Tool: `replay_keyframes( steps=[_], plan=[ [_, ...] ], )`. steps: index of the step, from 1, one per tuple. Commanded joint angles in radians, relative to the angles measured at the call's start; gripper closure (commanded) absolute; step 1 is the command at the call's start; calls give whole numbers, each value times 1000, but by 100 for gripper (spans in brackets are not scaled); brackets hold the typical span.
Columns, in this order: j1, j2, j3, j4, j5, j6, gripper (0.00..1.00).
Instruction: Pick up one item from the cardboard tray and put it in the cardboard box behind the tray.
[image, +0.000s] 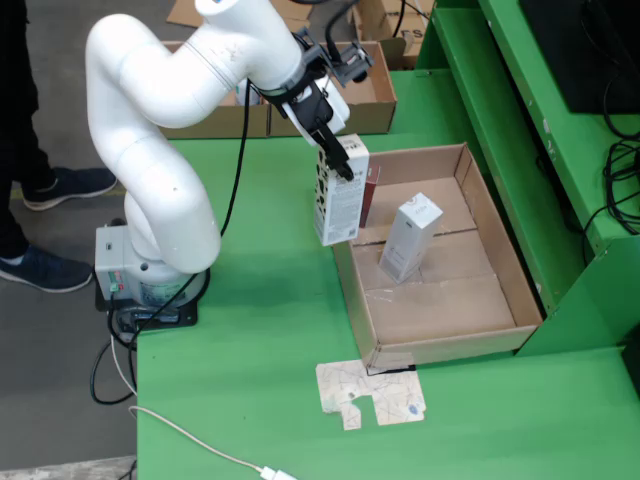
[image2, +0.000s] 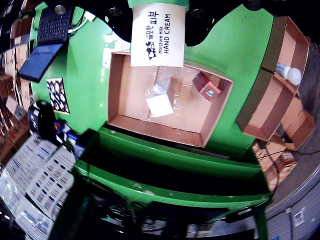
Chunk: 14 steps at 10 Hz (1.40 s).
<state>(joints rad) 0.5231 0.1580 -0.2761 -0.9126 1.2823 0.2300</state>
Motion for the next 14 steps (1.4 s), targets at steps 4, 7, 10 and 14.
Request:
replay_keyframes(
  steps=[4, 7, 10, 14],
  plan=[
    [312, 34, 276, -134, 17, 140, 100],
    [433, 24, 276, -121, -27, 216, 100],
    [511, 9, 276, -93, -70, 260, 100],
    [554, -59, 276, -82, -172, 289, 100]
  ],
)
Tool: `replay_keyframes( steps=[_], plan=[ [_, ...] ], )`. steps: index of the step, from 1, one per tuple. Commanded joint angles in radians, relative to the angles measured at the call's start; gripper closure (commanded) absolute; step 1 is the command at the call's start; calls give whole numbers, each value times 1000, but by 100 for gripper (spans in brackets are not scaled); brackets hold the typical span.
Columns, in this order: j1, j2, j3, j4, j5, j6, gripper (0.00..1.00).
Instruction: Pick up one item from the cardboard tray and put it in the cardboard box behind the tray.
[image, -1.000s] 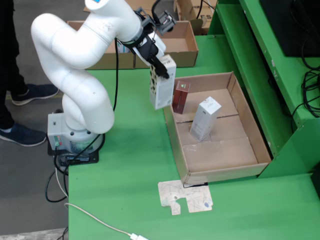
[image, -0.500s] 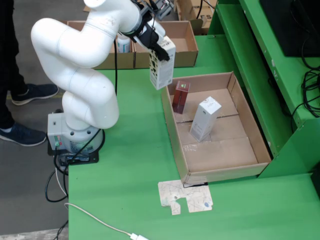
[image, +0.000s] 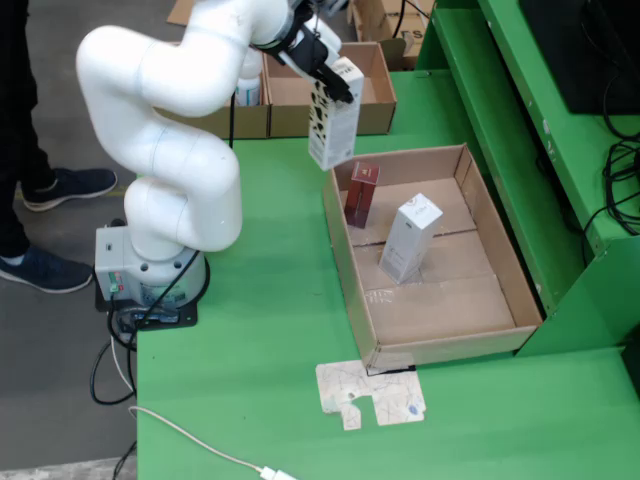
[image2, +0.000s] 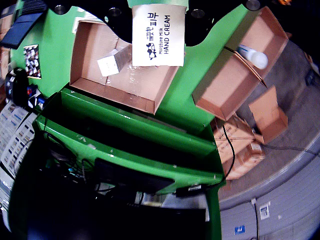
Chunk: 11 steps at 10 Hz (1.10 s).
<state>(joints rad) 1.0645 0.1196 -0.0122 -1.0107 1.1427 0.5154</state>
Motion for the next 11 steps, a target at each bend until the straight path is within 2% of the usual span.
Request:
replay_keyframes(
  steps=[1, 2, 3, 6, 7, 11],
  plan=[
    [3, -47, 12, 38, -46, -7, 100],
    [3, -47, 12, 38, -46, -7, 100],
    [-36, -150, 12, 129, -65, -30, 100],
    [-59, -186, 12, 165, -56, -45, 100],
    [-87, -245, 12, 239, -51, -65, 100],
    [-65, -304, 12, 298, -62, -53, 100]
  ],
)
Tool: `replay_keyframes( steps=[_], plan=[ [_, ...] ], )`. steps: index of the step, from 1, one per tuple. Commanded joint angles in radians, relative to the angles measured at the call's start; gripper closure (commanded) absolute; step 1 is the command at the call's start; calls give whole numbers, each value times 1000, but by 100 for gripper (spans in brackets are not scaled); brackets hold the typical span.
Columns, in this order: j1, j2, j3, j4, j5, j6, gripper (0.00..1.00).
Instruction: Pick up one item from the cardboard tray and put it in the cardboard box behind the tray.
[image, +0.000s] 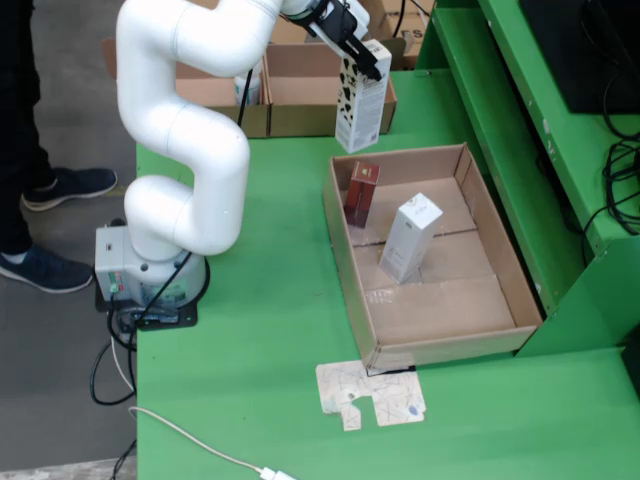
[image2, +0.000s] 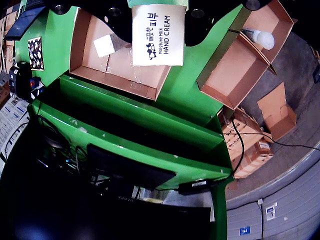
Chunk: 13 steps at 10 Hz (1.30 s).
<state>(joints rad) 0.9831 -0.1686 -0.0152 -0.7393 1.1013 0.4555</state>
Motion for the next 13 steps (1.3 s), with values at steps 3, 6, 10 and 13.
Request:
replay_keyframes(
  steps=[3, 6, 10, 13],
  plan=[
    [95, -40, 15, 55, -65, 59, 100],
    [95, -40, 15, 55, -65, 59, 100],
    [95, -40, 15, 55, -65, 59, 100],
    [95, -40, 15, 55, -65, 59, 100]
  ],
)
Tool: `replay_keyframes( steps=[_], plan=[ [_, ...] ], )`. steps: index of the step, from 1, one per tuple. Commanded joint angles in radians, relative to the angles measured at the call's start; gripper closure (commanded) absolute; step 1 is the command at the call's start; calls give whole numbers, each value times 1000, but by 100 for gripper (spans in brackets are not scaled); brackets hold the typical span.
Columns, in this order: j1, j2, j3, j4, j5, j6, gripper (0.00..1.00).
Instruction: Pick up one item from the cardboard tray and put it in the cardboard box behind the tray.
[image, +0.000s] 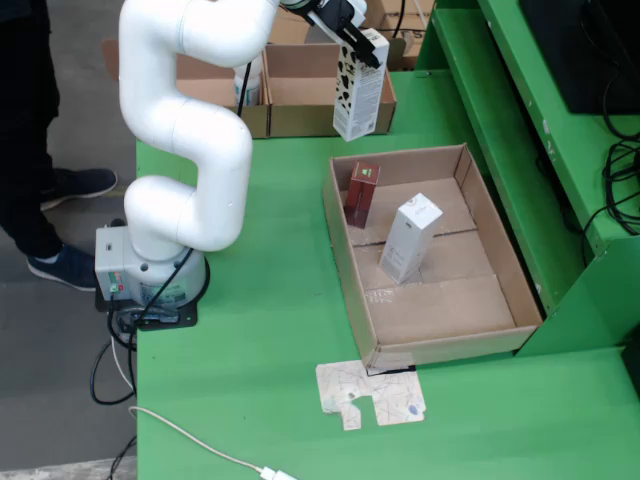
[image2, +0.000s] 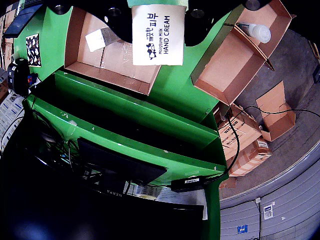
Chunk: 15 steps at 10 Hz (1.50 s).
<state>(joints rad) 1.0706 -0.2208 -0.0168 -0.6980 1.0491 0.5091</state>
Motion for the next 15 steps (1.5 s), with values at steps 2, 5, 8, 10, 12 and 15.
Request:
replay_keyframes(
  steps=[2, 5, 8, 10, 12, 15],
  plan=[
    [7, 12, 17, 14, -13, 6, 100],
    [67, -8, 17, 52, -21, 36, 100],
    [156, -34, 17, 111, -57, 90, 100],
    [218, -66, 17, 160, -98, 113, 100],
    [265, -105, 17, 217, -125, 121, 100],
    [272, -175, 17, 303, -133, 101, 100]
  ],
)
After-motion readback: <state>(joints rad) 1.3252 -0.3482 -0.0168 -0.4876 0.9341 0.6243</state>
